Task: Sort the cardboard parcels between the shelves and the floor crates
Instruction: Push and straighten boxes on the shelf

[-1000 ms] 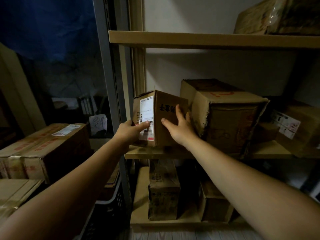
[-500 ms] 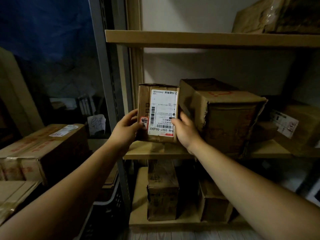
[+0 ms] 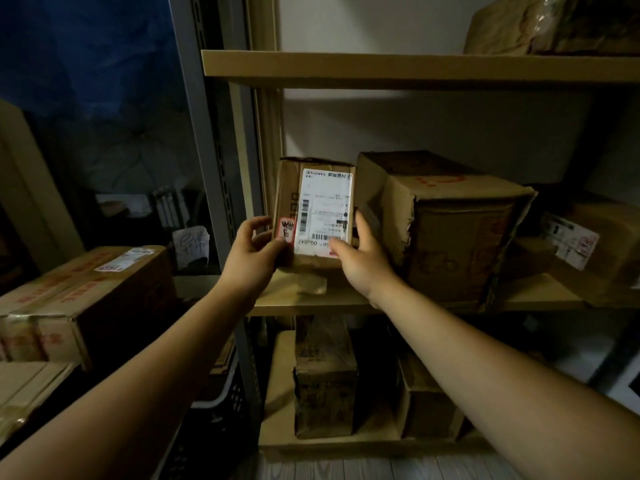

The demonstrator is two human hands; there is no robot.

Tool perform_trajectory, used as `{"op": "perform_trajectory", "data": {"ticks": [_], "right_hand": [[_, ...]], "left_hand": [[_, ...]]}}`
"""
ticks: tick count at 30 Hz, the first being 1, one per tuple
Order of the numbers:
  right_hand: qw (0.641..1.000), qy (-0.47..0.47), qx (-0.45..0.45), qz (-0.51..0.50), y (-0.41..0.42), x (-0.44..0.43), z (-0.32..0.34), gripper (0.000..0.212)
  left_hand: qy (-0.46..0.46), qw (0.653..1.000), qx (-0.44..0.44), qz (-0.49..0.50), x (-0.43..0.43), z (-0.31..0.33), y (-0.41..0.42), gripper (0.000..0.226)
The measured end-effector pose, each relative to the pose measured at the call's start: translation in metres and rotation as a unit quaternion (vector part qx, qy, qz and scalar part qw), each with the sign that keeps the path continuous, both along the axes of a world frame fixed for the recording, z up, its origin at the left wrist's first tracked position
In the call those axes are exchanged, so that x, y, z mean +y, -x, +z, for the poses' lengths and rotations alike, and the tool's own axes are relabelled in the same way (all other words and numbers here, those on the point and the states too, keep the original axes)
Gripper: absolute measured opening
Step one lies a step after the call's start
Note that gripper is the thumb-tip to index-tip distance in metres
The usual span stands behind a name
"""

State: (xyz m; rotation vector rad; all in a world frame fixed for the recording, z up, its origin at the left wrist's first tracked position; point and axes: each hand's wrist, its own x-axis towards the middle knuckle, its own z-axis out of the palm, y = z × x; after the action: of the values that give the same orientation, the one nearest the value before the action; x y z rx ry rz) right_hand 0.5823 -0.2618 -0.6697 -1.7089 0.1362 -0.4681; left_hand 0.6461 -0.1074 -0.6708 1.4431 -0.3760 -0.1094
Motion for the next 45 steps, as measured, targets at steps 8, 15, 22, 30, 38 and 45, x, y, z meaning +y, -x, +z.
{"op": "perform_trajectory", "data": {"ticks": [8, 15, 22, 30, 38, 45], "right_hand": [[0.993, 0.076, 0.048, -0.074, -0.033, 0.009, 0.001, 0.046], [0.985, 0.096, 0.133, -0.057, -0.044, 0.007, 0.003, 0.057], [0.979, 0.175, 0.064, -0.081, -0.024, 0.002, 0.02, 0.067], [0.868, 0.438, -0.059, -0.228, 0.036, -0.05, 0.071, 0.047], [0.831, 0.422, 0.218, -0.288, 0.066, -0.164, 0.083, 0.064], [0.862, 0.396, 0.213, -0.234, 0.064, -0.175, 0.076, 0.062]], "left_hand": [[-0.083, 0.996, 0.019, 0.032, -0.017, 0.01, -0.022, 0.035], [-0.185, 0.983, -0.011, 0.016, -0.025, 0.019, -0.029, 0.053], [-0.283, 0.942, -0.169, 0.06, -0.031, 0.033, -0.02, 0.077], [-0.281, 0.93, -0.238, -0.001, -0.086, 0.06, 0.011, 0.074], [-0.2, 0.97, -0.082, -0.111, -0.157, 0.08, 0.041, 0.072], [-0.14, 0.978, 0.036, -0.152, -0.178, 0.072, 0.033, 0.072]]}}
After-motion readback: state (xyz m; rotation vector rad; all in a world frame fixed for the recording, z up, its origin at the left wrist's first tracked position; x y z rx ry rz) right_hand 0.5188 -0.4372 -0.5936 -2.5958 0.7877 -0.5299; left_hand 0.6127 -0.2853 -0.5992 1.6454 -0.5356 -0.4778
